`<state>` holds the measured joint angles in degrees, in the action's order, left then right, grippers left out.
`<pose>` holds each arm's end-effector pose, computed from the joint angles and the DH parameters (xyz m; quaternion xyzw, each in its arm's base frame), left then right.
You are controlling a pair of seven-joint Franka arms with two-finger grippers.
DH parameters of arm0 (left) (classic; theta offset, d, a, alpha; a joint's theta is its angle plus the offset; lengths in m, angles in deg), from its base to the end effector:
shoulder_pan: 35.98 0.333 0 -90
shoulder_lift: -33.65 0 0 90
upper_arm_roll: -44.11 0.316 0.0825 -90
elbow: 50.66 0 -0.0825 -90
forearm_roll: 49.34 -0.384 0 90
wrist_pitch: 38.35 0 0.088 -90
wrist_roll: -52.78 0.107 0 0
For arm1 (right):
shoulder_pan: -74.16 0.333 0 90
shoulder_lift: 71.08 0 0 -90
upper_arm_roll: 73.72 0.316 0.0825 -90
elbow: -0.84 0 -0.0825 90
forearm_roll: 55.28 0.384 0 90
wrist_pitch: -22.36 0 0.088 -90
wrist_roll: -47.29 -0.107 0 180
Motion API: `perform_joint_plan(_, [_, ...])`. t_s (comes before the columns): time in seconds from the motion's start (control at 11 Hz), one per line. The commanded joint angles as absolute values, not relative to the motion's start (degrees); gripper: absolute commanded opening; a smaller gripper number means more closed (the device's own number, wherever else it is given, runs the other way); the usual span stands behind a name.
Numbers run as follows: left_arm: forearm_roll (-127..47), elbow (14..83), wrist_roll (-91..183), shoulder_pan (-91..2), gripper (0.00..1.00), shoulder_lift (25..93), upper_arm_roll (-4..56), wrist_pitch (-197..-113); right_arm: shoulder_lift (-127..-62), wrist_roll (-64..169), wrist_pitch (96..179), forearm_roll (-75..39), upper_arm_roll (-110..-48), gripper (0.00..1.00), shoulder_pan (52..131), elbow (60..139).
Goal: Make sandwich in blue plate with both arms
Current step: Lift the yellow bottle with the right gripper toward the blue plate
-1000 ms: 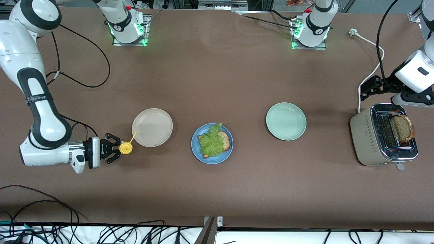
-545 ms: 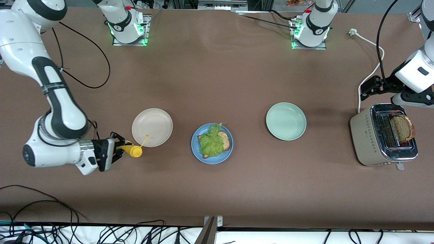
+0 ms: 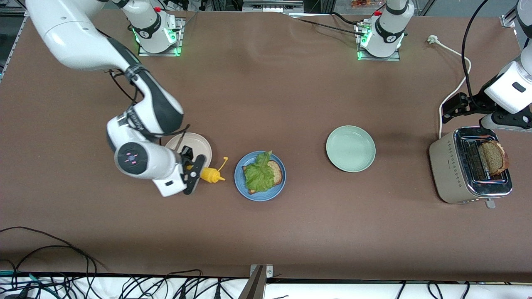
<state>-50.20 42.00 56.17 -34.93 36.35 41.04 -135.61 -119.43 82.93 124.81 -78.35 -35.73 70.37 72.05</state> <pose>0.5785 -0.0183 0.5871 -0.9987 0.0480 -0.0165 0.0064 0.6773 0.2667 0.3128 -0.8239 -0.5604 0.0660 0.0530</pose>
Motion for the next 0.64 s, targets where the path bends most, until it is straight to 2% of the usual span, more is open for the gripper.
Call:
perform_joint_plan(0.0, [-48.8, 41.6, 56.1, -34.6, 1.00, 35.9, 40.9, -134.8, -118.6, 81.3, 123.9, -83.5, -37.4, 0.00, 72.8, 72.4])
perform_joint_plan(0.27, [-48.8, 41.5, 56.2, -34.6, 1.00, 35.9, 40.9, -134.8, -118.7, 76.3, 123.7, -90.4, -40.6, 0.00, 79.6, 72.5])
perform_joint_plan(0.55, [-48.8, 41.5, 56.2, -34.6, 1.00, 35.8, 40.9, -134.8, -118.8, 73.2, 122.2, -90.4, -45.7, 0.00, 87.1, 71.6])
